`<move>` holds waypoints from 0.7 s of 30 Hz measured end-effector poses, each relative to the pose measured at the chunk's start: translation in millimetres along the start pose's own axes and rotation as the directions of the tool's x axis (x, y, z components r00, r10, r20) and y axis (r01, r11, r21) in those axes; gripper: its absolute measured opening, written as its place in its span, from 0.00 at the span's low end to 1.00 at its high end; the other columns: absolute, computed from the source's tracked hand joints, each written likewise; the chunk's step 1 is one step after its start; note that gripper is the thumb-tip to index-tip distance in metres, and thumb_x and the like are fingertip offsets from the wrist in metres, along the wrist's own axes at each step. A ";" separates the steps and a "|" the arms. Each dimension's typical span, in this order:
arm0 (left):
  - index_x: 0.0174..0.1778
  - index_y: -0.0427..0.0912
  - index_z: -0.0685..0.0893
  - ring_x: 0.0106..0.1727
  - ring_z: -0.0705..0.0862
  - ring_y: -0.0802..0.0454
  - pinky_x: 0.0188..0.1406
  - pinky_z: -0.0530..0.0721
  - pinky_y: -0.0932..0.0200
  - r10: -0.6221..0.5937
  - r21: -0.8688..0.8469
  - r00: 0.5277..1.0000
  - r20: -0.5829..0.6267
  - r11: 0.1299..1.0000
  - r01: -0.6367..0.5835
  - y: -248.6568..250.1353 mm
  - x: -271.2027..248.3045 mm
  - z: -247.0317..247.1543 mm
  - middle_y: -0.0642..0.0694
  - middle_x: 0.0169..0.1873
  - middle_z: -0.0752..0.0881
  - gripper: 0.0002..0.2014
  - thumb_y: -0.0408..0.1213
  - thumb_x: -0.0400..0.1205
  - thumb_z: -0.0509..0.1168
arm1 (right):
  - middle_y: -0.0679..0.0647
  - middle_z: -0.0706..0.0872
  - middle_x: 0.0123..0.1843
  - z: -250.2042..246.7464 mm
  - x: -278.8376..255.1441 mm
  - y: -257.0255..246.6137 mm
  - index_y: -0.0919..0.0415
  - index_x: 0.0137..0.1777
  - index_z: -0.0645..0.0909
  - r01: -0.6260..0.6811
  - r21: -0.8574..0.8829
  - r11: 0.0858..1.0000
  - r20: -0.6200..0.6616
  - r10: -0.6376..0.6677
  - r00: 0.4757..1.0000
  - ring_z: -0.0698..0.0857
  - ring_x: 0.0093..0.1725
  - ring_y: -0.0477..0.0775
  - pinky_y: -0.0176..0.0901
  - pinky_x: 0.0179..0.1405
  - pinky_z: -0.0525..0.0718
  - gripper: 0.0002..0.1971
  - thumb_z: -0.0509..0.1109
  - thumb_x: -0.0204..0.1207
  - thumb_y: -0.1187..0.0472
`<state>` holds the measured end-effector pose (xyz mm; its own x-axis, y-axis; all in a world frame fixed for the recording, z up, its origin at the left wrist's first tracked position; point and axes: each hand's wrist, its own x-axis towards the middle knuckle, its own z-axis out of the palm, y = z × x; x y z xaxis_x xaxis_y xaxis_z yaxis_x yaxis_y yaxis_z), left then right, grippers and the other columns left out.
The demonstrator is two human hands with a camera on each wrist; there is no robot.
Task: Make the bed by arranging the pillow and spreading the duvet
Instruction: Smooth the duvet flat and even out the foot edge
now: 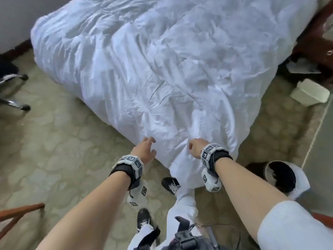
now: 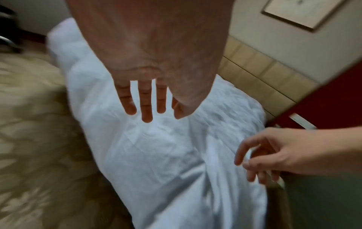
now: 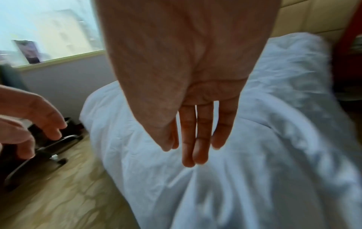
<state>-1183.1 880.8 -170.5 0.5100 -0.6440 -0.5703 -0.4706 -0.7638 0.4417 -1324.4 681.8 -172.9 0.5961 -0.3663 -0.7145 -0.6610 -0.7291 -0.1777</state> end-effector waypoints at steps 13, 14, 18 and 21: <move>0.83 0.57 0.52 0.79 0.67 0.45 0.69 0.74 0.35 0.283 0.297 0.933 0.223 0.892 -0.342 8.5 36.1 179.1 0.51 0.81 0.65 0.39 0.50 0.80 0.66 | 0.54 0.66 0.78 191.3 2.9 67.7 0.53 0.83 0.58 -0.187 0.295 0.937 -0.094 0.223 0.970 0.69 0.76 0.61 0.63 0.68 0.78 0.49 0.82 0.65 0.49; 0.84 0.56 0.49 0.80 0.65 0.45 0.70 0.73 0.35 0.297 0.311 0.933 0.204 0.884 -0.349 8.2 48.0 189.4 0.50 0.82 0.62 0.42 0.50 0.79 0.67 | 0.54 0.62 0.81 202.5 16.9 71.7 0.52 0.84 0.54 -0.193 0.315 0.929 -0.102 0.236 0.967 0.66 0.79 0.62 0.65 0.70 0.77 0.54 0.83 0.64 0.48; 0.86 0.55 0.43 0.86 0.49 0.43 0.79 0.60 0.29 0.287 0.441 0.933 0.215 0.824 -0.355 7.0 106.1 229.3 0.51 0.86 0.47 0.54 0.49 0.74 0.75 | 0.52 0.46 0.87 240.9 74.0 74.8 0.45 0.86 0.45 -0.193 0.408 0.892 -0.153 0.275 0.949 0.53 0.85 0.65 0.67 0.75 0.73 0.61 0.85 0.62 0.50; 0.85 0.55 0.49 0.85 0.52 0.41 0.78 0.64 0.33 0.270 0.512 0.945 0.183 0.795 -0.326 4.2 140.6 255.0 0.49 0.85 0.50 0.51 0.49 0.73 0.76 | 0.54 0.62 0.81 259.7 104.9 80.0 0.45 0.81 0.65 -0.170 0.418 0.892 -0.391 0.346 0.853 0.69 0.76 0.64 0.54 0.70 0.79 0.38 0.77 0.74 0.64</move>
<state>-1297.0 798.1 -425.5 0.2234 -0.8072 -0.5464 -0.9090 -0.3749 0.1823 -1433.1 735.3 -437.8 0.4580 -0.7904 -0.4067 -0.8819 -0.3464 -0.3199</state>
